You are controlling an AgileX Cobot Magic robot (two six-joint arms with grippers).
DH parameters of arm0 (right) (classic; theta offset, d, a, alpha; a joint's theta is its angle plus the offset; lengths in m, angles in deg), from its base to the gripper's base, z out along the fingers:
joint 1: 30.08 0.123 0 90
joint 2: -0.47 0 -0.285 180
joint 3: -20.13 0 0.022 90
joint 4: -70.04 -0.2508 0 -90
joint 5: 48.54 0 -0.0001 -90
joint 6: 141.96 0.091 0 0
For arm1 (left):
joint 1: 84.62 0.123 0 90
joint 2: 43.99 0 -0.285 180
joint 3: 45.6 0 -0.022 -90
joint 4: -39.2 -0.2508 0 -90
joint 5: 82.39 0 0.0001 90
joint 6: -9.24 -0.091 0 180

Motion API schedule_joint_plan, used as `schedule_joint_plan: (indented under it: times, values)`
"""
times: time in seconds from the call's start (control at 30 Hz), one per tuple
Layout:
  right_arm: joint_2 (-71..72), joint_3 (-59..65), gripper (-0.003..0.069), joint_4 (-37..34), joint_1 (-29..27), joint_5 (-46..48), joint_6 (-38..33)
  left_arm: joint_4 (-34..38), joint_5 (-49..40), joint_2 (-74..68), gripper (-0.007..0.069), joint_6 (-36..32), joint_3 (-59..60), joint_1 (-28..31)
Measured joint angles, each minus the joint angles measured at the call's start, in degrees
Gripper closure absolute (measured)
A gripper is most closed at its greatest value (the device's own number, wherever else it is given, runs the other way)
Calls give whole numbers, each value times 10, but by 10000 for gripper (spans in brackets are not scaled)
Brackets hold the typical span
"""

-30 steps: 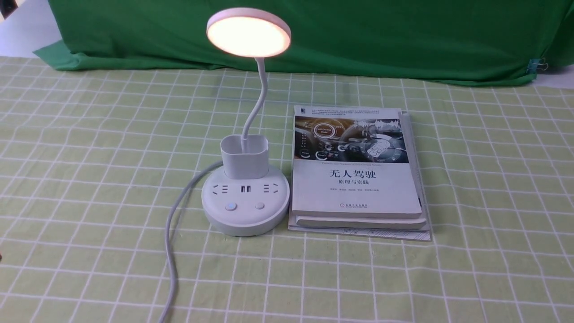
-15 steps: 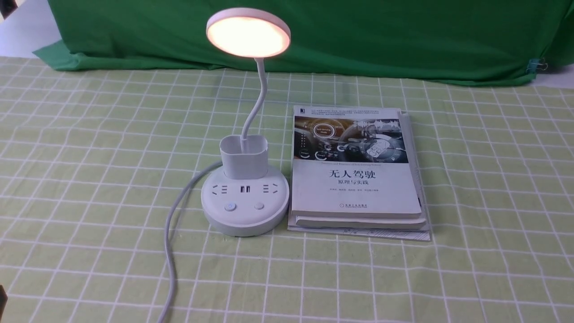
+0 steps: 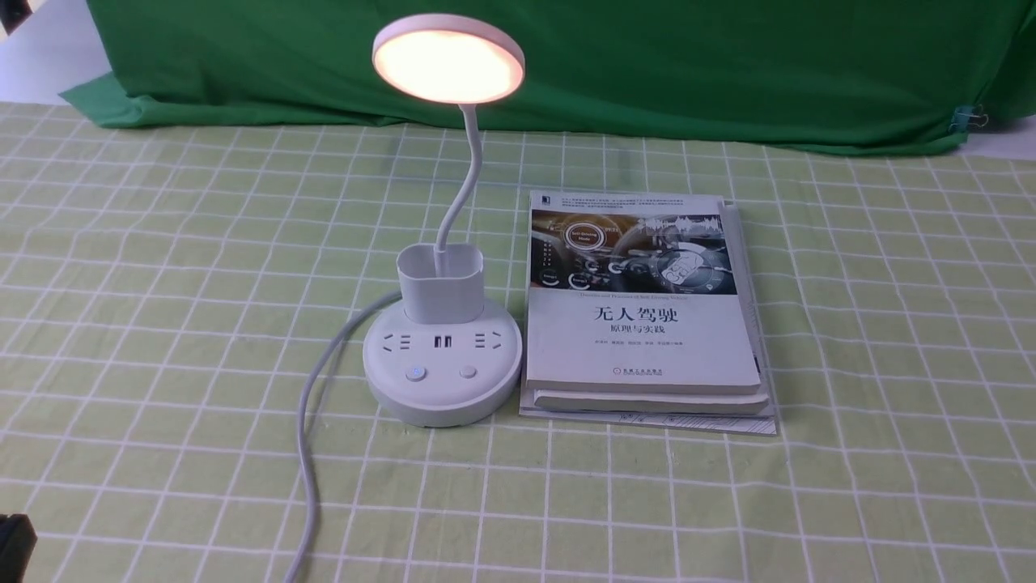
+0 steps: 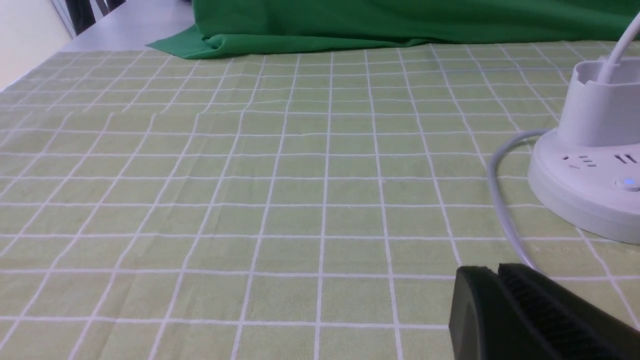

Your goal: Turn on the table lamp on the green coffee tablecloth with your hand.

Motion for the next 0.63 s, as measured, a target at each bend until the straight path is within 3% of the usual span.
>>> schedule_joint_plan:
  times: [0.33,0.63]
  values:
    - [0,0,414,0,0,0,0,-50,0,0,606,64,0,0]
    - [0,0,414,0,0,0,0,-26,0,0,606,40,0,0]
